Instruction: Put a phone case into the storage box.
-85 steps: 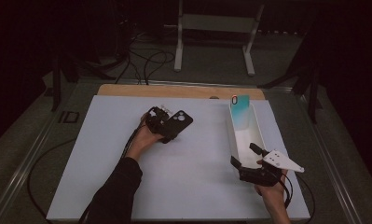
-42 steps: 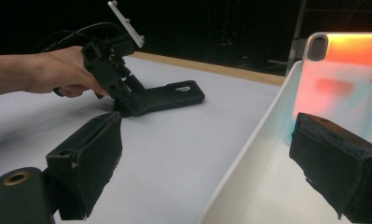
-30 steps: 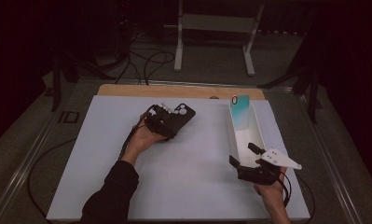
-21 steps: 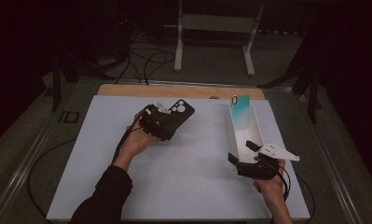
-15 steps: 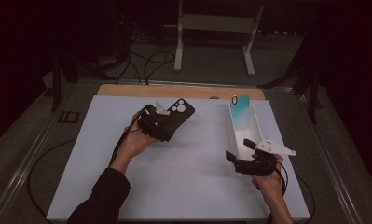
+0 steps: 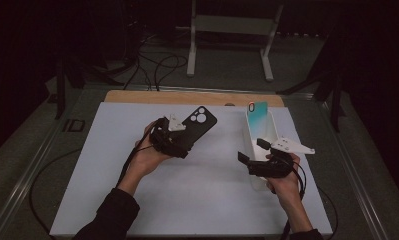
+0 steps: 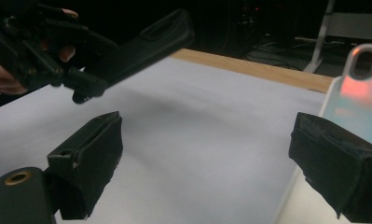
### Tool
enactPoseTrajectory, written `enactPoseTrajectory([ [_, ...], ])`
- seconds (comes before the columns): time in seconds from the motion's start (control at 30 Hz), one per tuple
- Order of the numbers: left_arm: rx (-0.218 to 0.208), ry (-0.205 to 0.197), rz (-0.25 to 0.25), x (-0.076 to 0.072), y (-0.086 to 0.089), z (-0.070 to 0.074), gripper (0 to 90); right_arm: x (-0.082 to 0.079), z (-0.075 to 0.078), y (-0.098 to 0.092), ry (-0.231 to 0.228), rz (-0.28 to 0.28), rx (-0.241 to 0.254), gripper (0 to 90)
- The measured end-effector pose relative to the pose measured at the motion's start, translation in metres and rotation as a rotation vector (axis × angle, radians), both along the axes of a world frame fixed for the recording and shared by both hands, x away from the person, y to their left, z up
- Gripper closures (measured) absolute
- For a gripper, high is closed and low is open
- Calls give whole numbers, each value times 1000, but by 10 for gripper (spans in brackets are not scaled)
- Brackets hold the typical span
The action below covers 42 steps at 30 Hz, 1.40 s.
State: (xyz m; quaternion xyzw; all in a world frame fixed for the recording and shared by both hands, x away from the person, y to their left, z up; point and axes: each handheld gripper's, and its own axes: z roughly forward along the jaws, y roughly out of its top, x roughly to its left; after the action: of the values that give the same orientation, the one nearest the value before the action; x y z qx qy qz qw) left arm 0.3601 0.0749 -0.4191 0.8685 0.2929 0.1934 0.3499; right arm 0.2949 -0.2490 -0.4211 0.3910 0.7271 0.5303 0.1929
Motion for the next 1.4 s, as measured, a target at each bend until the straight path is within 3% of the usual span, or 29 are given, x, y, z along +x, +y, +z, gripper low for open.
enactPoseTrajectory([
  [0.27,-28,-24,-48,-14,-12,2,160,8,8,10,6,21,22,99],
  [0.67,-64,-44,-116,-31,-34,1,159,21,11,25,68,38,56,162],
  [1.0,-78,-64,-168,-42,-52,5,157,25,10,32,128,29,103,400],
  [1.1,-85,-68,-173,-43,-55,5,156,26,11,31,147,39,145,478],
  [1.17,-89,-69,-174,-42,-57,3,156,27,11,32,161,36,148,488],
  [1.4,-109,-65,-177,-43,-62,0,155,27,9,33,197,83,195,614],
])
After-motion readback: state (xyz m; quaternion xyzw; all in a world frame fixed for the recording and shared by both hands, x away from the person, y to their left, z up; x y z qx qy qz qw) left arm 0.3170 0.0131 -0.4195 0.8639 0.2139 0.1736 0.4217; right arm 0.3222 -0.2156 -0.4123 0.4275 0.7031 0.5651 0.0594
